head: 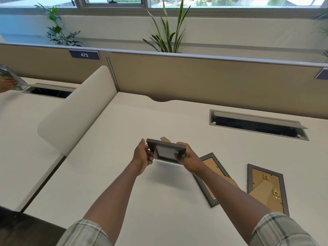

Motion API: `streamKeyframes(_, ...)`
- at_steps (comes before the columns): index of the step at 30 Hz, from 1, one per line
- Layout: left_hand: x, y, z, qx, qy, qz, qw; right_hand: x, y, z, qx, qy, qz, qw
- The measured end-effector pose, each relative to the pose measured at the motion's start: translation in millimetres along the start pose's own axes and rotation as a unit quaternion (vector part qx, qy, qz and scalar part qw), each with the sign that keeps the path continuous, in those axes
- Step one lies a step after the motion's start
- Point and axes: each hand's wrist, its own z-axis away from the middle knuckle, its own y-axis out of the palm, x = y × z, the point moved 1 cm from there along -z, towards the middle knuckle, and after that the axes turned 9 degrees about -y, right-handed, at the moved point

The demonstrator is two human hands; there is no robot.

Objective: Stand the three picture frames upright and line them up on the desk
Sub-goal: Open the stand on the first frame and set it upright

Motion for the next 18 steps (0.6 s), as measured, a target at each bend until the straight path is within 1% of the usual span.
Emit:
streamKeyframes(4,3.1,-2.2,-12.6,-0.036,0.063,-0.084,0.994,1.6,4.5,-13.8,-0.033,0.018,0.002,0.999)
streamKeyframes(6,4.1,-4.7,-18.4,-0.053,0.084,-0.122,0.988,-1.1,5.4,-19.3,-0.034,0.032,0.009,0.999)
streamKeyframes(9,4.6,-7.5,-28.6,-0.074,0.141,-0.221,0.962,-4.2,4.9,-28.8,-0.035,0.056,-0.001,0.998)
streamKeyframes(15,10.4,-8.7,-43.1,-0.082,0.177,-0.29,0.937,-7.1,4.1,-39.4,-0.035,0.084,-0.051,0.995)
streamKeyframes(18,16.6,-8.9,-44.4,-0.08,0.173,-0.287,0.939,-11.1,2.0,-38.3,-0.026,0.092,-0.066,0.993)
